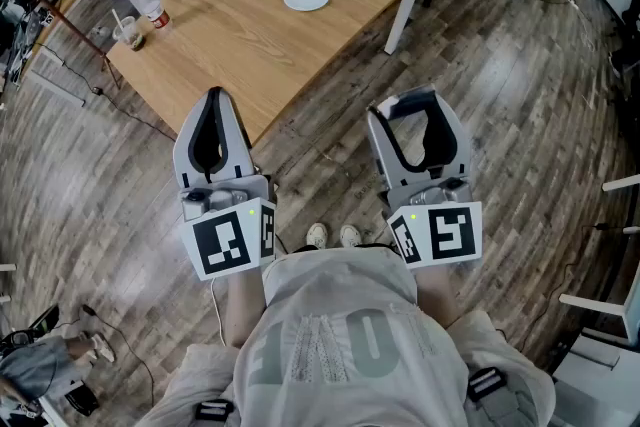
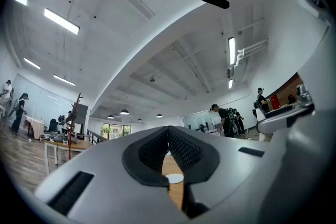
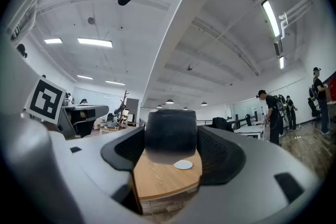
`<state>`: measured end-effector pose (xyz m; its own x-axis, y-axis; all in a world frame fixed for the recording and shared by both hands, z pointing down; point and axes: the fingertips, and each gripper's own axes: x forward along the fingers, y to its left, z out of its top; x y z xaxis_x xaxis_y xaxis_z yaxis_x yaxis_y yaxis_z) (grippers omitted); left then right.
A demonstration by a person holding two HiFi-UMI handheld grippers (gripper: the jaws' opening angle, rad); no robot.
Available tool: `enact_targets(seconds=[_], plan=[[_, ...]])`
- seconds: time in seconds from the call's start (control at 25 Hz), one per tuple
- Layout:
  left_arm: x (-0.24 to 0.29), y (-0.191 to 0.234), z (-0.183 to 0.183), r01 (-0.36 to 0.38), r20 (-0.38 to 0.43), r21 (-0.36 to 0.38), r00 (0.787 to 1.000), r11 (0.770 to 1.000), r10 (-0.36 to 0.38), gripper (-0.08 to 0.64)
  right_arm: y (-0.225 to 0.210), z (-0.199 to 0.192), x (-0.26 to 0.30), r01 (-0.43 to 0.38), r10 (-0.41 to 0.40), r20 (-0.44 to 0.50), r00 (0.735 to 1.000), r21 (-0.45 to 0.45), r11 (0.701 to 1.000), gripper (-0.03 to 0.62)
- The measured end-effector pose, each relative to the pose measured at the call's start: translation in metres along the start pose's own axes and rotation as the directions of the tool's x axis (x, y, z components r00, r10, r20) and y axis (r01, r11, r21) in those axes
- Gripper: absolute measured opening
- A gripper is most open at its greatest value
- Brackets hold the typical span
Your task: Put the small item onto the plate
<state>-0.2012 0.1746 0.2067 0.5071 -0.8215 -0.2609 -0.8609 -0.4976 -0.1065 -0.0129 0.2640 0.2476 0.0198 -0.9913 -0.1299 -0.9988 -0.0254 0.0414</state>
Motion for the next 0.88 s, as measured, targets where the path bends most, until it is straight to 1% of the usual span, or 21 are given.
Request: enact_targets(seconds=[0.2,0.44,0.56,0.72,0.88], plan=[[0.004,0.008,0.0,0.005,0.007,0.001,1.0,1.0,-0.005,0.009,0.004,-0.001,0.006,0.004,-0.004,-0.002,1.0,-0.003,1.0,0.319],[0.01,0.025,-0.008,0.036,0.004,0.0,0.999,0.999,-0.036,0.009,0.016,-0.006,0.013,0.026,-0.026,-0.023,0.999,-0.007,1.0,0.319],[0.014,0.036,-0.014,0.053,-0.002,-0.019,0.999,0.998,-0.053,0.009,0.018,-0.008,0.014,0.06,-0.06,-0.029,0.998,-0.003,0.998,0.319],[0.024,0.047,-0.021,0.064,0.0,-0.046,0.998,0.997,-0.065,0.009,0.016,-0.005,0.015,0.112,-0.112,-0.016,0.994,-0.029,0.993,0.319],[0.037,0.05,-0.024,0.063,0.03,-0.072,0.998,0.995,-0.061,0.009,0.007,-0.005,0.024,0.128,-0.128,-0.01,0.992,-0.031,0.991,0.319]])
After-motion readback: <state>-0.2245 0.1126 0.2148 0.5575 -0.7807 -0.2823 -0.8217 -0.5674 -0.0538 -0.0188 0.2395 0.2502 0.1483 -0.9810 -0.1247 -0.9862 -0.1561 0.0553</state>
